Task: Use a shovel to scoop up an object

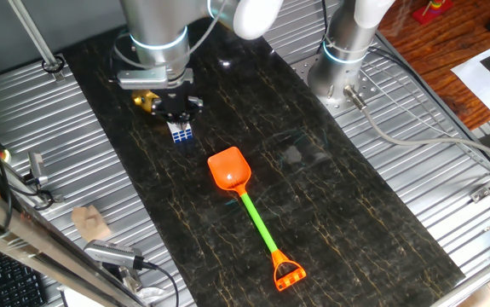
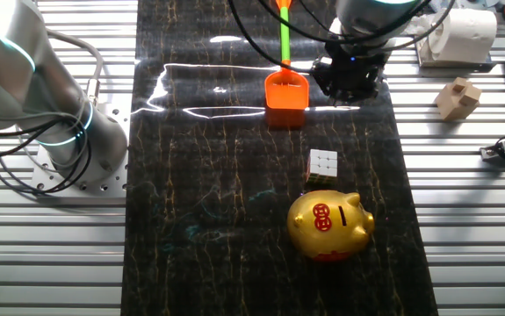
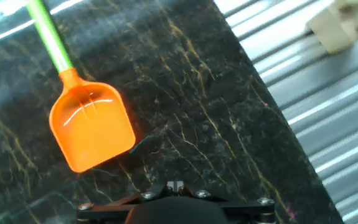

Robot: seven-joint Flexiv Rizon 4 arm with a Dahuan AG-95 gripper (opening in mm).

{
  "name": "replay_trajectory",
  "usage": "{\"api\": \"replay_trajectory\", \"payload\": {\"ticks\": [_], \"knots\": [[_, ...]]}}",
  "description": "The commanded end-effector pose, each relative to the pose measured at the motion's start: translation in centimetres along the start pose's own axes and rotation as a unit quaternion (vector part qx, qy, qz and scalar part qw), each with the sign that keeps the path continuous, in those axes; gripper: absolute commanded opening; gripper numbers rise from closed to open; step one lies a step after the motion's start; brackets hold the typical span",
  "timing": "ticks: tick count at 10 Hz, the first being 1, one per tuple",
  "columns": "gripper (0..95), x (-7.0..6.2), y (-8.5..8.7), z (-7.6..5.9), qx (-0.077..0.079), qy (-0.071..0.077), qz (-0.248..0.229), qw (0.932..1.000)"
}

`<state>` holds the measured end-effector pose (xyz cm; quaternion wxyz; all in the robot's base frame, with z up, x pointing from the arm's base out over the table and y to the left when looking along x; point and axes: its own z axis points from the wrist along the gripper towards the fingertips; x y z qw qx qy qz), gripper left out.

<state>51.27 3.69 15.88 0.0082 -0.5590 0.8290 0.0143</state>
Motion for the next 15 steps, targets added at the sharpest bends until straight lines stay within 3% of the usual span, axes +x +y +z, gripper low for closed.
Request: {"api": "replay_trajectory", "payload": {"ticks": [1, 3, 4, 5, 7, 9, 15], "knots": [[0.0, -3.5, 4.0, 1.0, 0.016, 0.016, -0.023, 0.9995], [0.0, -7.7, 8.0, 2.0, 0.022, 0.029, -0.012, 0.9993], [0.0, -8.5, 8.6, 2.4, 0.021, 0.027, -0.008, 0.9994], [0.0, -11.2, 10.2, 3.5, 0.021, 0.026, 0.002, 0.9994], [0.0, -14.2, 11.0, 4.1, 0.020, 0.030, 0.016, 0.9992], [0.0, -14.6, 11.1, 5.0, 0.021, 0.025, 0.003, 0.9995], [0.0, -14.6, 11.1, 5.1, 0.023, 0.029, -0.025, 0.9990]]}}
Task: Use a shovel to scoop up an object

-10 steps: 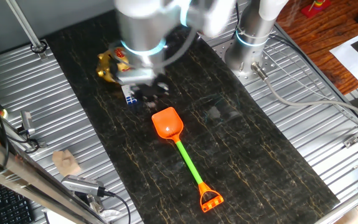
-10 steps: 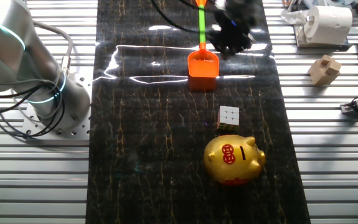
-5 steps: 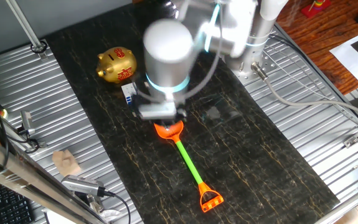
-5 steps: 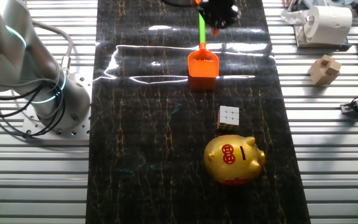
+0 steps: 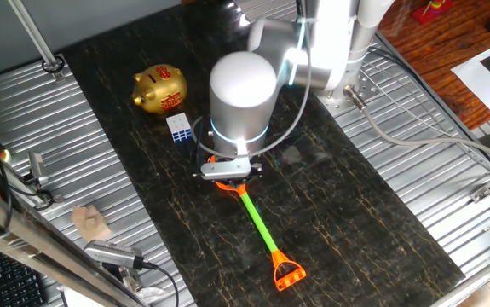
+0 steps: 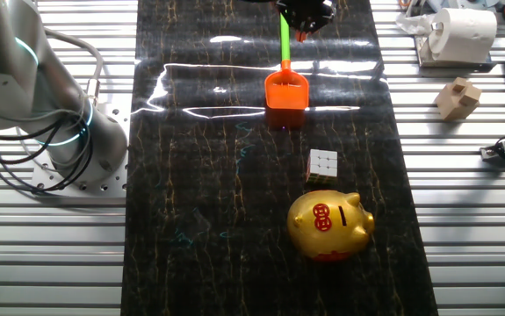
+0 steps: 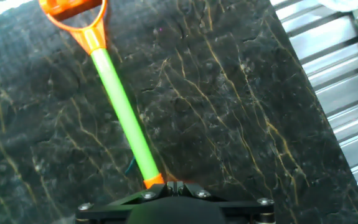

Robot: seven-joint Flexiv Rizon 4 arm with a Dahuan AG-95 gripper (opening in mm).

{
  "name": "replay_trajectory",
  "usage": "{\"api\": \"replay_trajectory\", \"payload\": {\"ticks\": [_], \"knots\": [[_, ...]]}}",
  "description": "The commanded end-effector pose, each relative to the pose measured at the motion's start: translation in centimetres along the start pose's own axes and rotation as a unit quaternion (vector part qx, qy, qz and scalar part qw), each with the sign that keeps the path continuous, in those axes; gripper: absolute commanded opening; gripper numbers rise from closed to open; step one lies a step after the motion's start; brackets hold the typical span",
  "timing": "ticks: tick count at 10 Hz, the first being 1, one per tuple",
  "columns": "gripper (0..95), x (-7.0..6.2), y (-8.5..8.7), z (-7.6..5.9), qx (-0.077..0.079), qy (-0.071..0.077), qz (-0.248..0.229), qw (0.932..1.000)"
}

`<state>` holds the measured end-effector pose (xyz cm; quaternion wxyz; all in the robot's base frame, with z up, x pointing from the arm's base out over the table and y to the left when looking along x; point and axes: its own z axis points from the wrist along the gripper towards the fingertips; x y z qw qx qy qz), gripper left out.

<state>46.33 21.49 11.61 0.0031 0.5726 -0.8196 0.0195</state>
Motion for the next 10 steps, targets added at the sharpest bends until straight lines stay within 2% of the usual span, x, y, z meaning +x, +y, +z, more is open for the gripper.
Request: {"api": "replay_trajectory", "payload": {"ticks": [1, 4, 7, 10], "knots": [[0.0, -0.11, -0.12, 0.21, 0.001, 0.001, -0.022, 0.9998], [0.0, -0.11, -0.12, 0.21, -0.001, -0.003, -0.065, 0.9979], [0.0, -0.11, -0.12, 0.21, -0.012, -0.026, -0.080, 0.9964], [0.0, -0.11, -0.12, 0.21, -0.021, -0.028, -0.090, 0.9953]]}}
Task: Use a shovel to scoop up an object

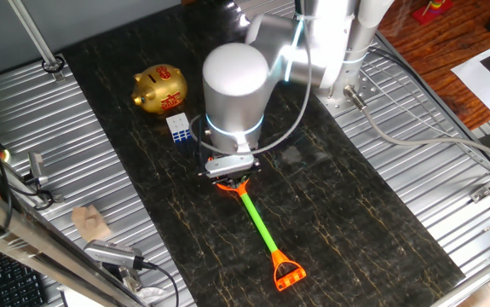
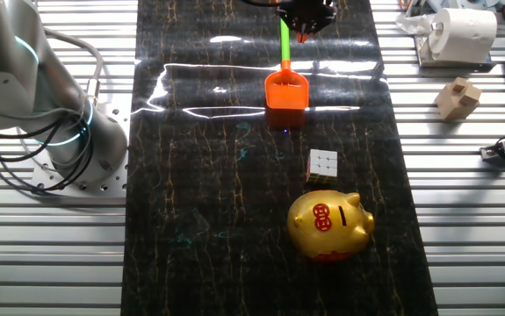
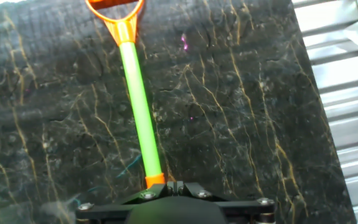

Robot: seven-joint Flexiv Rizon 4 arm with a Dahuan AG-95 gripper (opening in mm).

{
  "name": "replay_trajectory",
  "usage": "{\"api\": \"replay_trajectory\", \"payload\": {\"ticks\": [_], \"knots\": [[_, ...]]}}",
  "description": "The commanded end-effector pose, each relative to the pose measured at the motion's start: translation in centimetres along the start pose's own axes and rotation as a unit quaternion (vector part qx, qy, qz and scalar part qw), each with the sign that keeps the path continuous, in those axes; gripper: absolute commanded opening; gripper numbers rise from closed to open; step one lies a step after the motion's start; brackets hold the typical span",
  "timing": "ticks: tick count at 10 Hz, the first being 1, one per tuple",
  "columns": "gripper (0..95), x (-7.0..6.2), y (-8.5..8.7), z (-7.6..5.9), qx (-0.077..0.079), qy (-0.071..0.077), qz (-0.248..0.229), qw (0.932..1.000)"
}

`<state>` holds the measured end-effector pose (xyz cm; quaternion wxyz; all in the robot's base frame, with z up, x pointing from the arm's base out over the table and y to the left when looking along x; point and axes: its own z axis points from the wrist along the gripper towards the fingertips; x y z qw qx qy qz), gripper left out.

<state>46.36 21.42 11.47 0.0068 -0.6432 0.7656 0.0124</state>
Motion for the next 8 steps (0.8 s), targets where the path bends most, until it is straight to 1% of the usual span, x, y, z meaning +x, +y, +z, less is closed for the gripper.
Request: {"api": "replay_trajectory", "payload": {"ticks": [1, 4, 5, 6, 7, 8], "knots": [[0.0, -0.14, -0.10, 0.07, -0.003, -0.002, -0.004, 1.0000], [0.0, -0.14, -0.10, 0.07, -0.005, -0.004, -0.007, 1.0000], [0.0, -0.14, -0.10, 0.07, -0.011, -0.010, -0.008, 0.9999], [0.0, -0.14, -0.10, 0.07, -0.023, -0.017, -0.013, 0.9995], [0.0, -0.14, -0.10, 0.07, -0.027, -0.015, -0.018, 0.9993], [0.0, -0.14, -0.10, 0.07, -0.031, -0.014, -0.012, 0.9993]]}}
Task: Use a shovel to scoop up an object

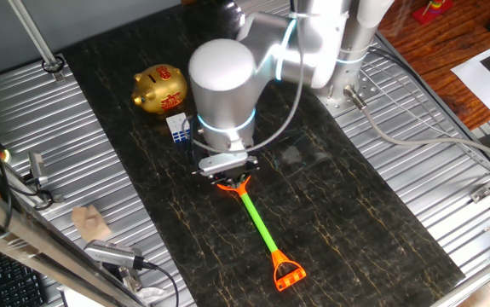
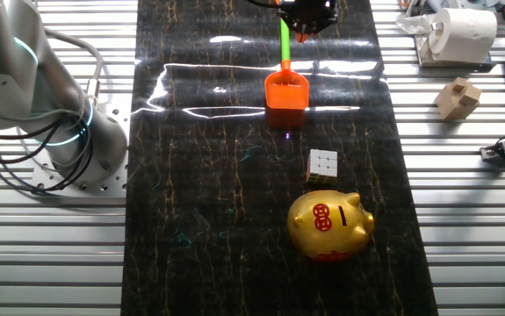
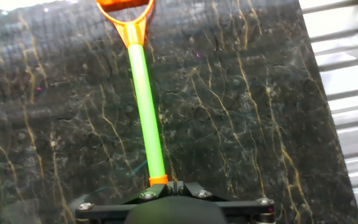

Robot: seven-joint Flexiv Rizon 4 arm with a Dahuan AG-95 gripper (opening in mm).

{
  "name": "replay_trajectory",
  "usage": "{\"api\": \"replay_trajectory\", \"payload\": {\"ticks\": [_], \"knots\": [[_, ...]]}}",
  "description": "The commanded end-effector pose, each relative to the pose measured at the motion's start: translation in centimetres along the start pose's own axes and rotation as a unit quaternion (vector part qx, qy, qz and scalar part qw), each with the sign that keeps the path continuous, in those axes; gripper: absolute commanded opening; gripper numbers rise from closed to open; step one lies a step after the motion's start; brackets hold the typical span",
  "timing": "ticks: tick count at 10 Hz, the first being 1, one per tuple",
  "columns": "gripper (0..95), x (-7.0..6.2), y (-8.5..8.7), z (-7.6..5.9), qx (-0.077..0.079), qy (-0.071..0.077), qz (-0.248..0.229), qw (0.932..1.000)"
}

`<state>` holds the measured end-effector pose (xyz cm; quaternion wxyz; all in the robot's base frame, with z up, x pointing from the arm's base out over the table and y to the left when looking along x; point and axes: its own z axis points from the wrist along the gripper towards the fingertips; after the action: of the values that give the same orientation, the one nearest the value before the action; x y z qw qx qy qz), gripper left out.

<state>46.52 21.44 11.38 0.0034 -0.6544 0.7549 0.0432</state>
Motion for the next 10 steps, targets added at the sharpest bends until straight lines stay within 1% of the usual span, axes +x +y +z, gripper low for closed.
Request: {"api": "replay_trajectory", "payload": {"ticks": [1, 2, 4, 7, 8, 10], "knots": [[0.0, -0.1, 0.0, 0.0, -0.007, 0.008, 0.007, 0.9999], [0.0, -0.1, 0.0, 0.0, -0.010, 0.008, 0.012, 0.9999], [0.0, -0.1, 0.0, 0.0, -0.011, 0.013, 0.015, 0.9997], [0.0, -0.1, 0.0, 0.0, -0.014, 0.005, 0.015, 0.9998], [0.0, -0.1, 0.0, 0.0, -0.014, 0.005, 0.015, 0.9998], [0.0, -1.8, 0.1, 0.2, -0.013, 0.007, 0.015, 0.9998]]}}
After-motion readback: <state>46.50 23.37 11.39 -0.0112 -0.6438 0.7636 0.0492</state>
